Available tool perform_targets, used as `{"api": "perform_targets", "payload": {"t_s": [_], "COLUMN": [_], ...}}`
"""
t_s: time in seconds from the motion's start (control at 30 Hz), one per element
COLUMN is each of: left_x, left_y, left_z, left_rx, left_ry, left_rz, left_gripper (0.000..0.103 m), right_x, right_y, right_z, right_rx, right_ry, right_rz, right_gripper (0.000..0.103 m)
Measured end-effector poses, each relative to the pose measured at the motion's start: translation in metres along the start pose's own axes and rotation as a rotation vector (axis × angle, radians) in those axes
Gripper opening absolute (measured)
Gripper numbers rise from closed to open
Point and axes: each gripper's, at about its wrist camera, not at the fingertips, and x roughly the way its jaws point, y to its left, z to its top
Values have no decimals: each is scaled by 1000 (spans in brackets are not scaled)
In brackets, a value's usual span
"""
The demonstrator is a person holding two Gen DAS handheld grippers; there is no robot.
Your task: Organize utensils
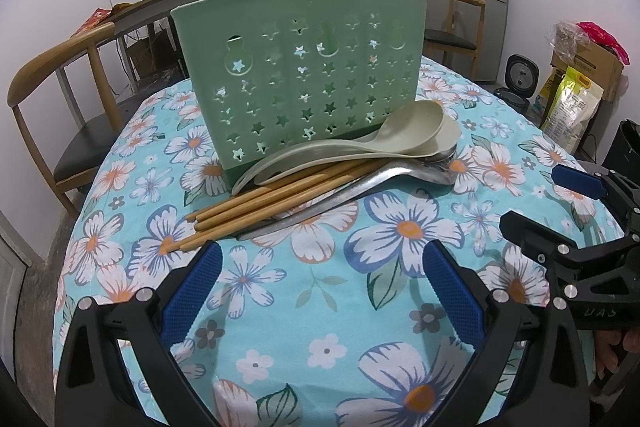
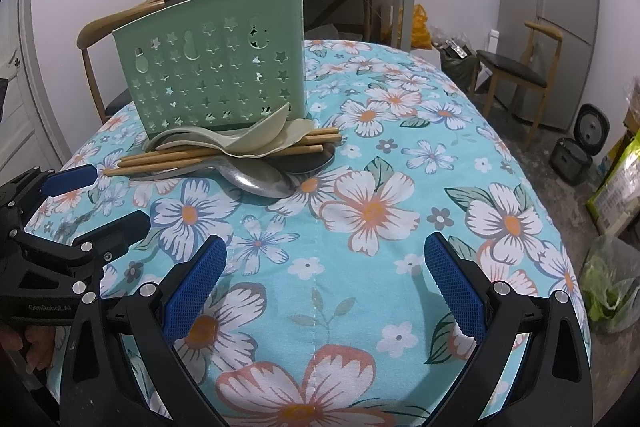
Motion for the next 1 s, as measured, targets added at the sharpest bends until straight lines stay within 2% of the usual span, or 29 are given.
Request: {"api": "perform_targets", "payload": {"t_s": [0.33, 1.0], "left_x": [-3, -1], "left_y": [-1, 2], "left_z": [0, 0], "left_rx": [10, -2], "left_ry": [-20, -11], "left_rz": [-4, -4], "left_gripper": [98, 98], "right_x": [-1, 0], "right_y": [2, 1], "right_z": [0, 0], "right_rx": [1, -3], "right_ry": [3, 0], "right_rz": [-5, -1], "right_gripper": [95, 95]}}
